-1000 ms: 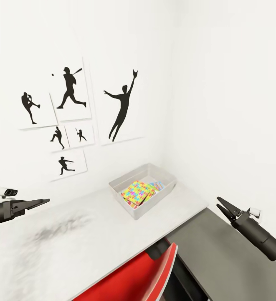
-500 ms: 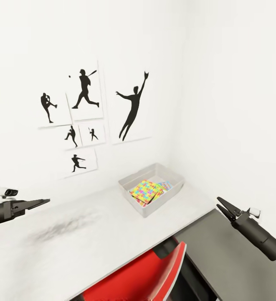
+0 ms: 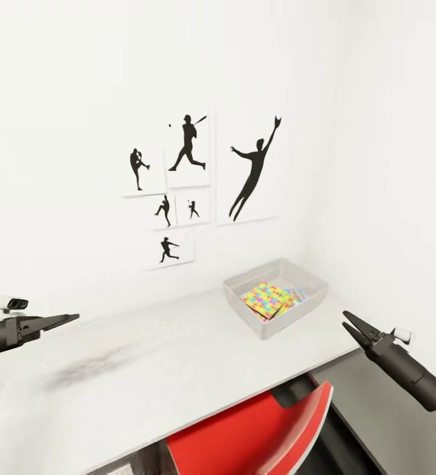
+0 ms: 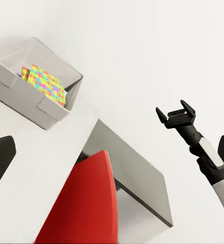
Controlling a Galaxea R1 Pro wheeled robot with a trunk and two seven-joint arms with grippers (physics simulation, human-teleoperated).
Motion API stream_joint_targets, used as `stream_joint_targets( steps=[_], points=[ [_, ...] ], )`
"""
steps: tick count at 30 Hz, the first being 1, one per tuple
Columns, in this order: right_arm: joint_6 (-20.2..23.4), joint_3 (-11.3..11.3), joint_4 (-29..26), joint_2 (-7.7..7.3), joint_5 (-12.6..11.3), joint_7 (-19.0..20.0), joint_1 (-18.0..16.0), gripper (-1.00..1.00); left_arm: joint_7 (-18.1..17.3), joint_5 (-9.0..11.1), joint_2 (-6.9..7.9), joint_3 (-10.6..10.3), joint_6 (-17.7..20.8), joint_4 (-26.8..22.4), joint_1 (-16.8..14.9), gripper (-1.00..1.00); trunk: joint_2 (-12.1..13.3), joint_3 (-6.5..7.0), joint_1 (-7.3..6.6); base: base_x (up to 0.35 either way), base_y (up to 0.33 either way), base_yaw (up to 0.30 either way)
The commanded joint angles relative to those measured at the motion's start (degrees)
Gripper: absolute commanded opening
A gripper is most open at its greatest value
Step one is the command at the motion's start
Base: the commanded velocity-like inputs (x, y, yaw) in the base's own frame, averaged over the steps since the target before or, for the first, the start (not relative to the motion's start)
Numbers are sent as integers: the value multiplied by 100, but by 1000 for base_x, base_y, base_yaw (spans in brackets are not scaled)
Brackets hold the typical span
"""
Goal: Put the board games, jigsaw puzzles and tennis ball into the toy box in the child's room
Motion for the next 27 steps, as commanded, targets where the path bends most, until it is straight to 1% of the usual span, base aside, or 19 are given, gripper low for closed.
stream_joint_targets(
  steps=[1,27],
  points=[
    [36,-8,-2,0,-20,3,-4,100,-24,-5,-1,-4,61,2,-7,100,-14,-10,3,-126,140,270],
    [34,-2,-2,-1,-20,-10,-4,100,-24,-10,-8,-8,60,2,-7,100,-14,76,3,-125,145,272]
  ],
)
